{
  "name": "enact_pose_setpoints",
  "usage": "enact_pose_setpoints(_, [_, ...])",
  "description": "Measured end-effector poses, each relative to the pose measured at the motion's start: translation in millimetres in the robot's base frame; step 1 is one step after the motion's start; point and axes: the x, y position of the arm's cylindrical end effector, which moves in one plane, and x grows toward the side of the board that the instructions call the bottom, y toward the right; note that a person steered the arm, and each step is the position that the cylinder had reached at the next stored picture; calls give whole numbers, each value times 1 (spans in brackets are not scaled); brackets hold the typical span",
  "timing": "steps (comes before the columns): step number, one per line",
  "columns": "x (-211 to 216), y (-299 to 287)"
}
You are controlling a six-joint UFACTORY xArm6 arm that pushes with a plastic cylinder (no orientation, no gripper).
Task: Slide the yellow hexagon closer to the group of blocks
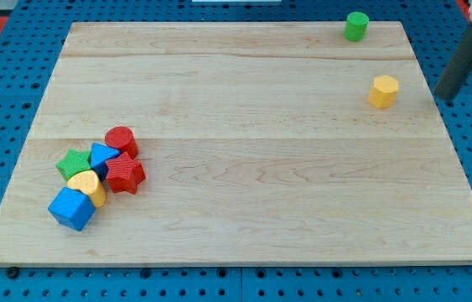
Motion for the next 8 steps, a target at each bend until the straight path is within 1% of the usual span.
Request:
enact_pose_setpoints(1, [-42, -58])
enact_pose_setpoints(2, [-18, -64])
enact_pose_setpoints(3, [17, -62])
enact_pose_setpoints(4, [40, -86])
enact_pose_setpoints(6, [45, -151])
enact_pose_setpoints(7, [72, -165])
enact_pose_setpoints(8, [82, -190])
